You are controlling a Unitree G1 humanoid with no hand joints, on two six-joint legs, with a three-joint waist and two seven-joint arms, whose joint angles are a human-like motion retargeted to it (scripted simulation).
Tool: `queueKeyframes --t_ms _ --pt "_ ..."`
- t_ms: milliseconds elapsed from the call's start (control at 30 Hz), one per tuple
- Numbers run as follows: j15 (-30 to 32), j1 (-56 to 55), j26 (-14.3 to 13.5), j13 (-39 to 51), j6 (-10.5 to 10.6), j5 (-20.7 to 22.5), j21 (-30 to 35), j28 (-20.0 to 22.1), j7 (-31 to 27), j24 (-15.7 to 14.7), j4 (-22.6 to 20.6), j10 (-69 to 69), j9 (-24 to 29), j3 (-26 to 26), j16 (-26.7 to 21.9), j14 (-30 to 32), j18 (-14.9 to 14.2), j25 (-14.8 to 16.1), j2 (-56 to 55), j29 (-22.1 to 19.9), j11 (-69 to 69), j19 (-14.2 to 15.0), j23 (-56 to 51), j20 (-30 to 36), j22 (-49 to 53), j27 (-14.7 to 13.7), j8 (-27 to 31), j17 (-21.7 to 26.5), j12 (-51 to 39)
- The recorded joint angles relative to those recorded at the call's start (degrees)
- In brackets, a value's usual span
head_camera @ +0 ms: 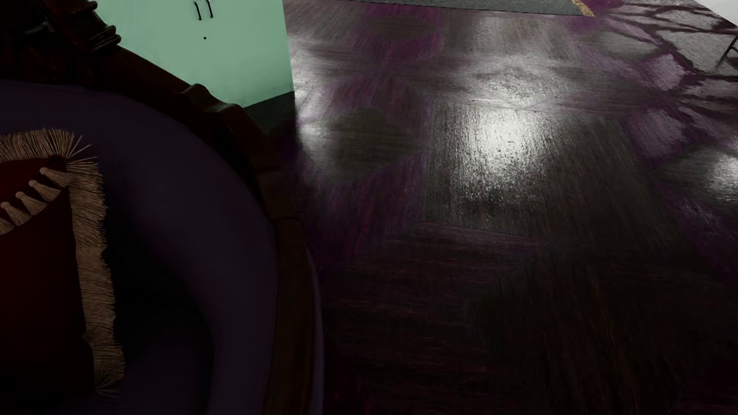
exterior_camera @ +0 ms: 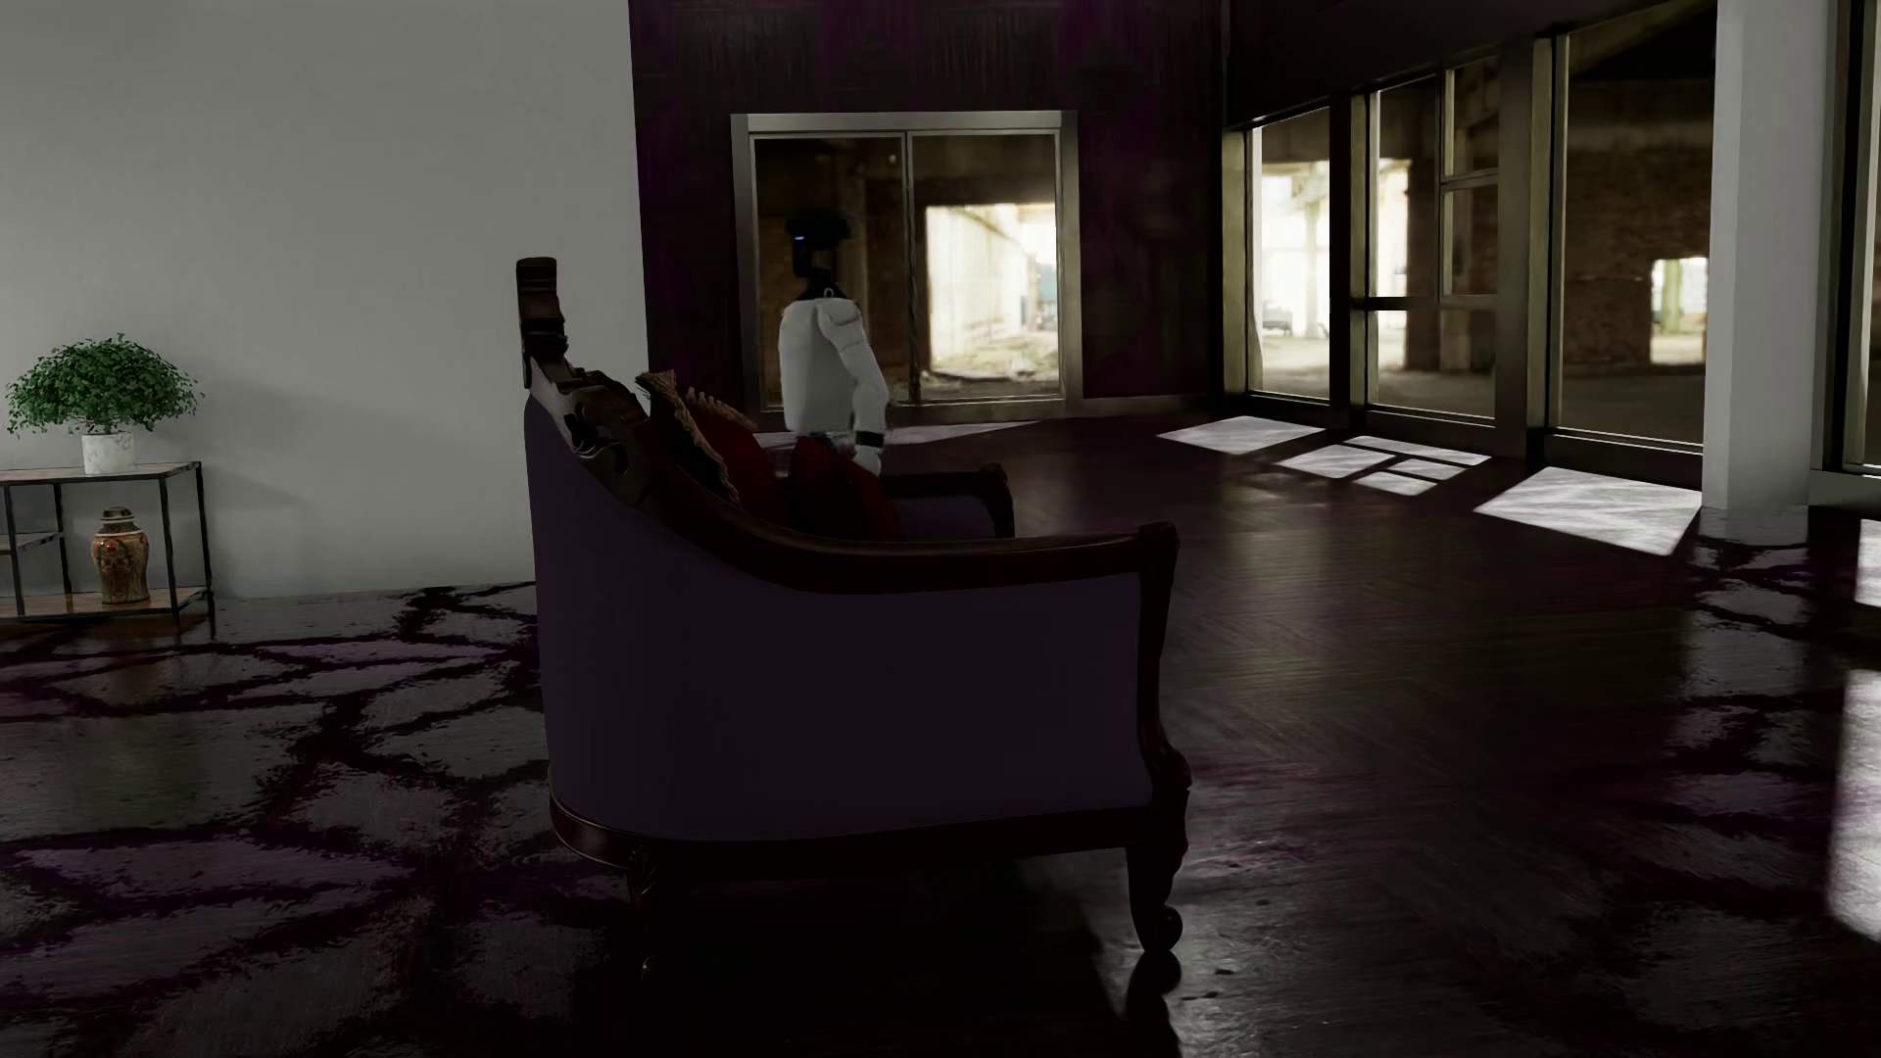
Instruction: Avoid the dark armchair
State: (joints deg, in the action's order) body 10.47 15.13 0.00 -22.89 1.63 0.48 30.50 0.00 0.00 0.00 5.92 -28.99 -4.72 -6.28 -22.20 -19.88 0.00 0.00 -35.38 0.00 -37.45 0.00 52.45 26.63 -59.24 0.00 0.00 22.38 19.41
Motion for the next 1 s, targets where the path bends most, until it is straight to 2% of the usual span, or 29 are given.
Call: queueKeyframes --t_ms 33,133,167,200,233,333,367,400,500,600,633,700,800,900,1000 --pt "-1.61 0.02 0.0 0.53 0.01 0.3 -0.48 0.0 0.0 0.0 0.82 -1.22 0.23 -0.32 0.5 6.29 0.0 0.0 0.54 0.0 -1.87 0.0 -0.48 -0.15 -0.74 0.0 0.0 0.09 0.75" --pt "-5.62 -8.18 0.0 2.58 -0.24 1.18 -3.73 0.0 0.0 0.0 3.27 -11.83 -0.74 -0.57 0.27 30.94 0.0 0.0 4.02 0.0 -0.92 0.0 -4.07 0.6 -0.85 0.0 0.0 0.8 -0.78" --pt "-6.52 -11.73 0.0 3.56 -0.34 2.01 -4.85 0.0 0.0 0.0 3.67 -17.15 -0.48 0.39 0.02 36.22 0.0 0.0 5.66 0.0 -0.03 0.0 -5.55 -1.0 0.19 0.0 0.0 1.51 -2.08" --pt "-7.49 -15.36 0.0 4.86 -0.69 2.58 -5.68 0.0 0.0 0.0 3.63 -22.82 0.2 1.31 -0.34 38.0 0.0 0.0 7.69 0.0 1.12 0.0 -6.82 -3.13 1.97 0.0 0.0 2.56 -3.48" --pt "-8.52 -19.02 0.0 6.55 -1.14 2.93 -6.29 0.0 0.0 0.0 3.18 -28.62 1.12 2.28 -0.8 34.85 0.0 0.0 9.76 0.0 2.34 0.0 -7.71 -5.34 4.18 0.0 0.0 3.82 -5.06" --pt "-11.02 -27.35 0.0 12.69 -3.16 3.44 -8.56 0.0 0.0 0.0 1.02 -38.01 4.58 7.63 -2.62 11.35 0.0 0.0 14.72 0.0 4.72 0.0 -8.04 -10.33 10.64 0.0 0.0 7.57 -10.59" --pt "-11.76 -29.42 0.0 14.62 -4.01 3.18 -9.61 0.0 0.0 0.0 0.41 -36.45 5.46 9.35 -3.28 7.51 0.0 0.0 15.92 0.0 5.34 0.0 -7.65 -11.11 12.4 0.0 0.0 8.5 -12.17" --pt "-12.53 -31.37 0.0 16.33 -4.72 2.83 -10.71 0.0 0.0 0.0 -0.21 -33.03 6.0 10.51 -3.86 6.24 0.0 0.0 16.95 0.0 6.09 0.0 -7.35 -11.57 13.96 0.0 0.0 9.25 -13.34" --pt "-14.6 -33.93 0.0 19.56 -6.01 1.98 -12.98 0.0 0.0 0.0 -2.72 -17.02 6.53 11.72 -4.94 8.99 0.0 0.0 19.87 0.0 8.44 0.0 -8.57 -11.15 16.37 0.0 0.0 10.46 -14.63" --pt "-16.68 -31.91 0.0 19.83 -5.68 2.09 -12.39 0.0 0.0 0.0 -4.0 -5.29 5.19 13.29 -4.39 12.96 0.0 0.0 21.51 0.0 9.42 0.0 -11.88 -9.49 14.36 0.0 0.0 10.49 -13.44" --pt "-17.38 -30.88 0.0 19.58 -5.19 2.29 -11.75 0.0 0.0 0.0 -3.63 -3.7 4.22 13.57 -3.77 14.27 0.0 0.0 21.41 0.0 9.29 0.0 -12.55 -9.52 12.84 0.0 0.0 10.23 -12.4" --pt "-18.76 -27.62 0.0 18.79 -3.25 3.3 -10.49 0.0 0.0 0.0 -2.39 -0.8 2.38 12.61 -2.14 11.7 0.0 0.0 21.31 0.0 8.91 0.0 -12.83 -9.78 8.57 0.0 0.0 9.59 -10.02" --pt "-20.87 -23.96 0.0 16.02 -0.37 3.92 -9.57 0.0 0.0 0.0 -1.43 3.43 0.57 7.2 -0.43 9.96 0.0 0.0 23.08 0.0 9.93 0.0 -9.64 -5.46 0.46 0.0 0.0 8.15 -8.07" --pt "-23.67 -23.55 0.0 11.87 0.29 3.67 -7.3 0.0 0.0 0.0 -1.51 3.69 -0.57 3.58 0.03 10.8 0.0 0.0 25.97 0.0 11.52 0.0 -0.63 -2.62 -3.82 0.0 0.0 4.96 -7.34" --pt "-26.03 -23.67 0.0 8.39 0.44 3.5 -2.4 0.0 0.0 0.0 -1.49 3.16 -0.9 4.5 0.04 10.31 0.0 0.0 27.64 0.0 12.1 0.0 7.24 -4.13 -0.45 0.0 0.0 1.3 -7.81"
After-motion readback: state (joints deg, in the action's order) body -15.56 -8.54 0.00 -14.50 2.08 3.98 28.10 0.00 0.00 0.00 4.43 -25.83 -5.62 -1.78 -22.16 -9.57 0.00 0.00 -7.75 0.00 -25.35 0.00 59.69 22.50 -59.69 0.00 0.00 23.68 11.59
